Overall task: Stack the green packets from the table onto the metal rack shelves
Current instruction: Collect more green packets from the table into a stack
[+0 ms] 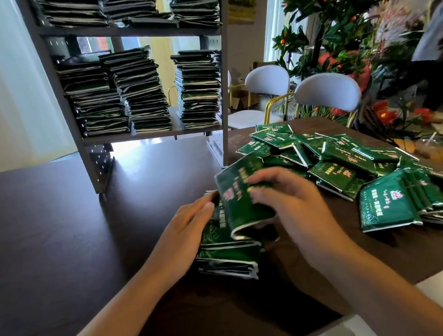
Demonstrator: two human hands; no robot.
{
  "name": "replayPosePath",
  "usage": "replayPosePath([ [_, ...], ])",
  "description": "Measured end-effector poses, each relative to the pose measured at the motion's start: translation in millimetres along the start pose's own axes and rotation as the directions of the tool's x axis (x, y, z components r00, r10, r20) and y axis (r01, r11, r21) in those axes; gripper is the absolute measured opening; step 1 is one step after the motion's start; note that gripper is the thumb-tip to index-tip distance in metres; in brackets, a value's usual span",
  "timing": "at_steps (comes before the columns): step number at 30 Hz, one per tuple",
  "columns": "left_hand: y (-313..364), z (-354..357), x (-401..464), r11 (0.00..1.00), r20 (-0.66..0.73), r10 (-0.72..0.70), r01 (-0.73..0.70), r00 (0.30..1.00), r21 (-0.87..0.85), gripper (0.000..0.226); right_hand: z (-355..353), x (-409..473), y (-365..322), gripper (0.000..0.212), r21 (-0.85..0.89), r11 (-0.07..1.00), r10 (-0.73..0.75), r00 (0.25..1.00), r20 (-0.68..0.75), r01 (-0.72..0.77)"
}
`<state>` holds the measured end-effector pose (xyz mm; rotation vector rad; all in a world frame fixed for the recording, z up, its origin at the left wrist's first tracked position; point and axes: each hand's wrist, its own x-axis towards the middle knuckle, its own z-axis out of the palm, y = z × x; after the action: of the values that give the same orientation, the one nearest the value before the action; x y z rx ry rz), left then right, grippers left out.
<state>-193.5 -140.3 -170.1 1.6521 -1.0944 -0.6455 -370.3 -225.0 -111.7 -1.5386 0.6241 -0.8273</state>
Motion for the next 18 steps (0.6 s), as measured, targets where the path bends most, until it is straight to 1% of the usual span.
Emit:
replayPosePath([
  [2, -2.2, -0.9, -0.8, 0.997, 0.026, 0.012, -0.01, 1.0, -0.071, 0.043, 2.5, -0.9, 6.8, 0.017, -0.176, 0.982, -0.051, 0.996, 0.068, 0.062],
  [4, -2.9, -1.2, -2.0, 0.997, 0.04, 0.027, -0.024, 0.999, -0.074, 0.051, 1.6, -1.4, 8.5, 0.015, -0.27, 0.956, -0.095, 0.991, 0.098, 0.118],
  [6, -2.5, -1.0, -3.2, 0.998, 0.035, 0.037, -0.036, 0.999, -0.043, 0.052, 0.4, -4.1, 8.3, 0.024, -0.298, 0.947, -0.092, 0.99, 0.108, 0.12],
  [8, -3.5, -1.1, -3.3, 0.999, 0.034, 0.028, -0.027, 0.999, -0.019, 0.055, 3.4, -7.0, 7.5, 0.033, -0.35, 0.933, -0.039, 0.992, 0.122, 0.08],
  [9, -3.9, -0.8, -3.4, 1.0, 0.035, 0.025, -0.025, 0.999, -0.006, 0.057, 5.0, -9.1, 6.7, 0.039, -0.432, 0.899, -0.009, 0.99, 0.139, 0.069],
  [11, -5.7, -0.6, -3.3, 1.0, 0.03, 0.024, -0.025, 0.999, 0.006, 0.057, 6.2, -9.4, 7.8, 0.055, -0.661, 0.745, 0.002, 0.992, 0.126, 0.083],
  [12, -6.0, 0.1, -3.5, 1.0, 0.034, 0.028, -0.028, 0.999, 0.0, 0.056, 7.8, -9.8, 6.1, 0.06, -0.708, 0.703, 0.016, 0.995, 0.1, 0.06],
  [13, -6.6, 0.4, -3.9, 1.0, 0.038, 0.024, -0.024, 0.999, -0.015, 0.056, 10.2, -10.0, 5.8, 0.063, -0.695, 0.718, 0.039, 0.996, 0.085, 0.031],
  [16, -5.2, 2.1, -5.6, 0.989, 0.026, 0.006, -0.002, 1.0, -0.146, 0.064, 19.7, -14.6, 7.5, 0.067, -0.489, 0.871, 0.128, 0.984, 0.122, -0.053],
  [18, -3.8, 3.4, -7.9, 0.982, 0.007, -0.018, 0.019, 1.0, -0.187, 0.07, 25.7, -18.7, 10.7, 0.07, -0.4, 0.916, 0.09, 0.991, 0.102, -0.042],
])
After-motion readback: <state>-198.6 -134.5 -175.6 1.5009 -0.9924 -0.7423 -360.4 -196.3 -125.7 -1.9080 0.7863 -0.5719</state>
